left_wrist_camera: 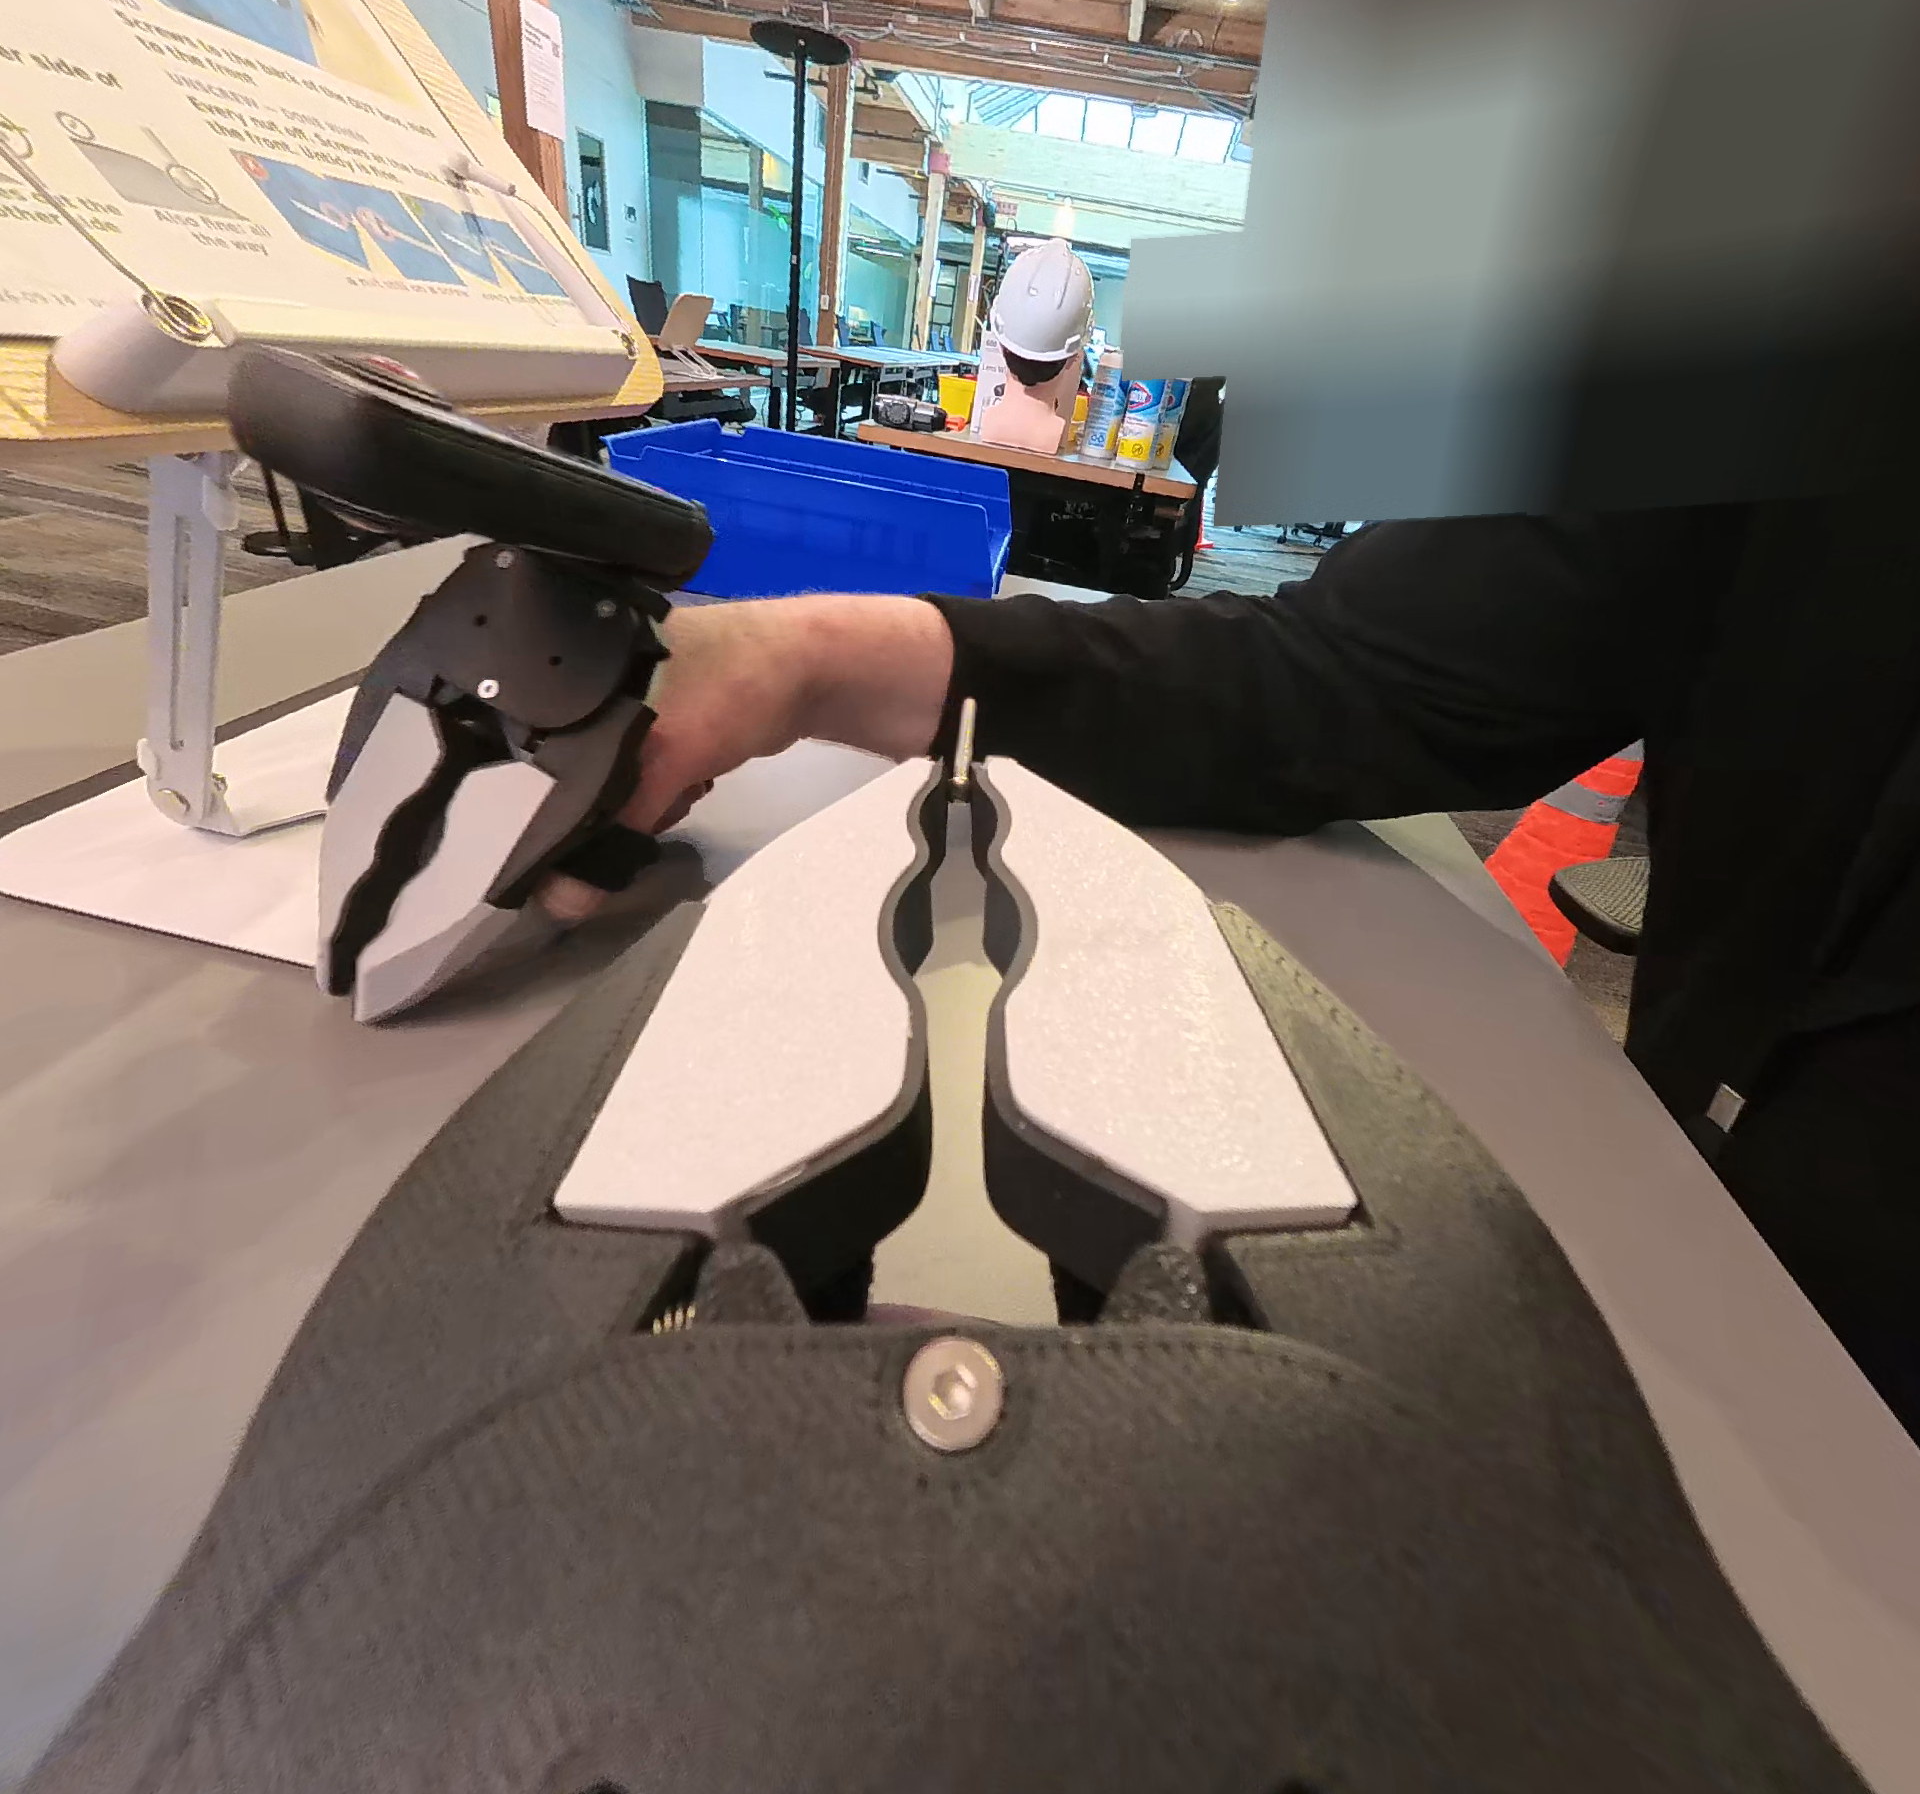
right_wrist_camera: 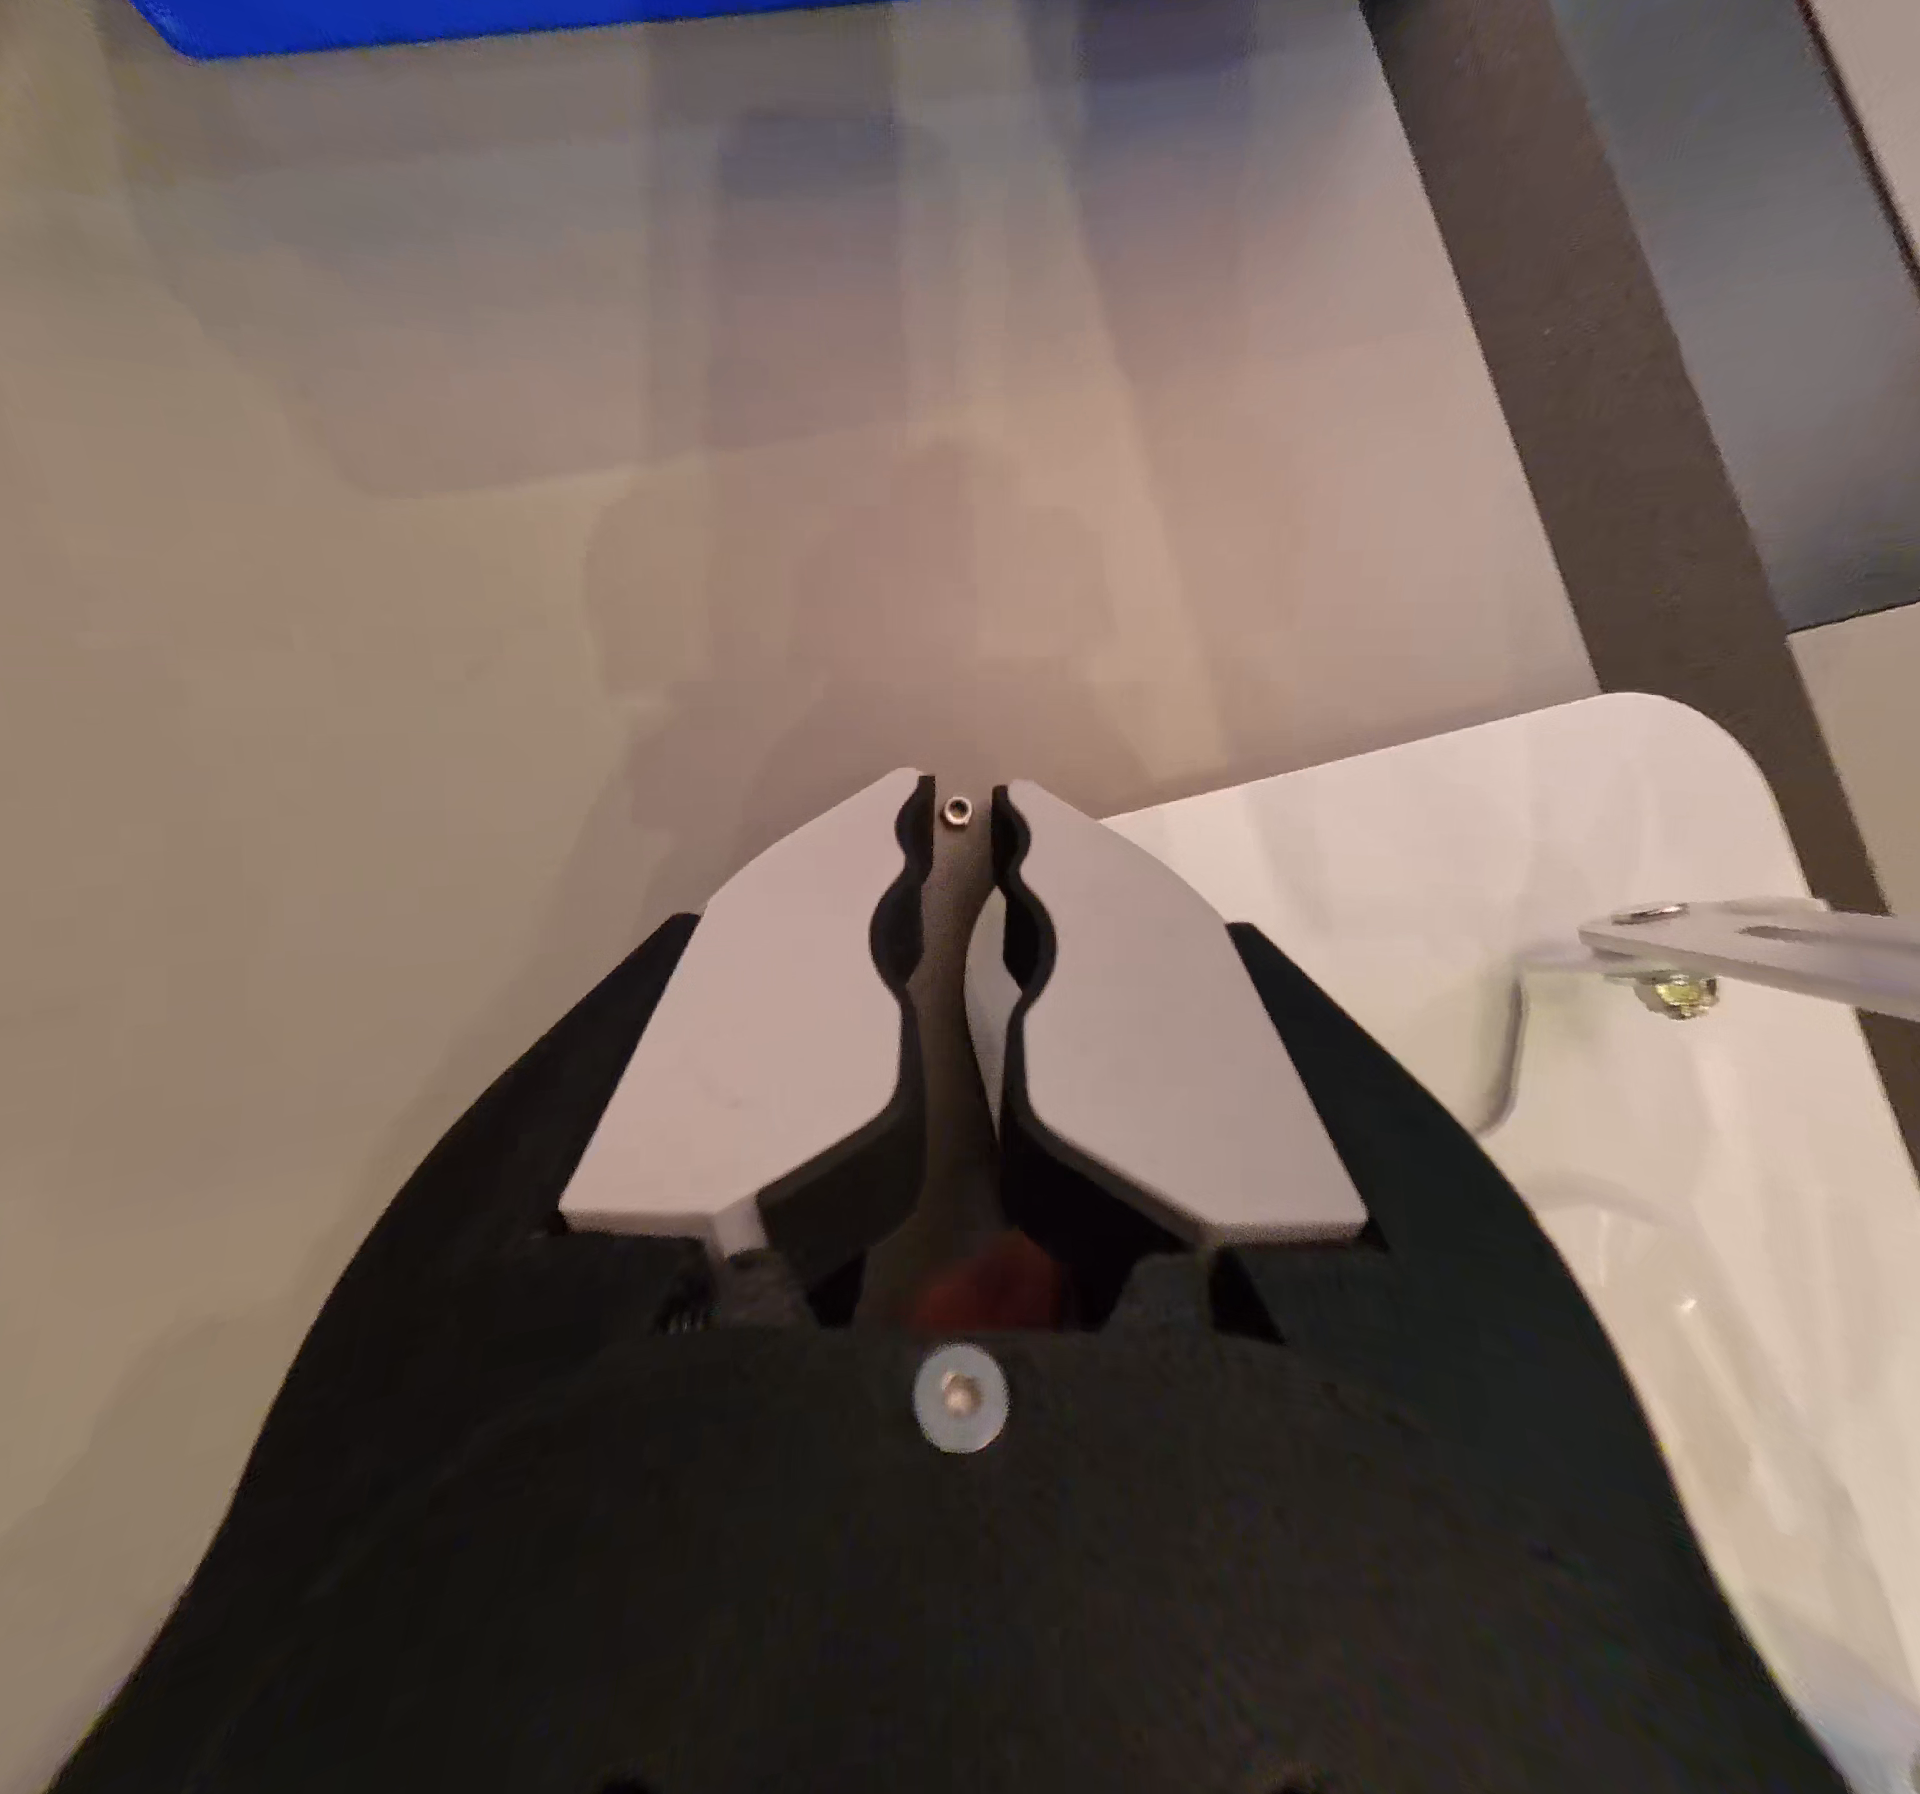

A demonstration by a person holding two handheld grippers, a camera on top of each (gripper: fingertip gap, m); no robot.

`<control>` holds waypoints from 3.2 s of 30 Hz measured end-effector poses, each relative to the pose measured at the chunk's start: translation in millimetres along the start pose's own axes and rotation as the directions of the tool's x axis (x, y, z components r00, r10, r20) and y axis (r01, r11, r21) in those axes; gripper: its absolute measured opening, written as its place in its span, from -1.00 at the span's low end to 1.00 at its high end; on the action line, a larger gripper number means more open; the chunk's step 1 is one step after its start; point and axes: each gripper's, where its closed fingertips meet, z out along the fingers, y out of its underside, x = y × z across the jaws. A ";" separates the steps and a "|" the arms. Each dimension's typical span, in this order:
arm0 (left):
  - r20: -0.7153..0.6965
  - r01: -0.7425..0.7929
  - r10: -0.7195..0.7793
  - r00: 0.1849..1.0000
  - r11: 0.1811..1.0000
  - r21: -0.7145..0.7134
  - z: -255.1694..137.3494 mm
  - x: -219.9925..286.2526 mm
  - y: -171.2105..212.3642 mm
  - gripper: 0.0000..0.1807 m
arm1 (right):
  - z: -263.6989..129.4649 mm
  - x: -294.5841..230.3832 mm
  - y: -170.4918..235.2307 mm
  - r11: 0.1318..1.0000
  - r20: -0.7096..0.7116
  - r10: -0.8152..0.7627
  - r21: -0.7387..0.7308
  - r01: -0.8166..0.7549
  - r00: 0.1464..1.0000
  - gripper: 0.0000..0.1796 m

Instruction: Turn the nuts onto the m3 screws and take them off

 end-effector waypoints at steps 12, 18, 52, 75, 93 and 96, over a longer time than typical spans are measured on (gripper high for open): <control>0.003 -0.003 0.003 1.000 1.000 0.002 -1.5 -0.7 -1.4 -0.96 | -5.7 -18.9 4.1 1.000 0.067 -0.021 0.004 0.021 0.998 -0.96; 0.004 -0.005 0.005 1.000 1.000 0.003 -2.1 -1.1 -2.0 -0.96 | -21.4 -58.5 15.3 0.997 0.115 -0.079 0.012 0.078 0.990 -0.96; -0.021 -0.016 0.015 1.000 0.999 -0.041 12.0 11.0 10.0 -0.96 | -165.6 -186.0 113.7 0.983 0.159 -0.127 0.153 0.102 0.979 -0.84; 0.018 -0.010 0.012 1.000 0.998 -0.069 21.7 47.2 30.0 -0.96 | -176.5 -245.2 160.2 0.998 0.118 -0.063 0.038 0.059 0.991 -0.94; -0.001 -0.005 0.005 1.000 0.996 -0.087 24.9 50.2 34.4 -0.95 | -176.4 -245.6 160.7 0.999 0.116 -0.025 0.028 0.022 0.993 -0.94; -0.001 -0.003 0.003 1.000 0.997 -0.082 25.0 50.1 33.6 -0.96 | -176.2 -245.6 160.5 0.999 0.102 -0.020 0.028 0.018 0.995 -0.94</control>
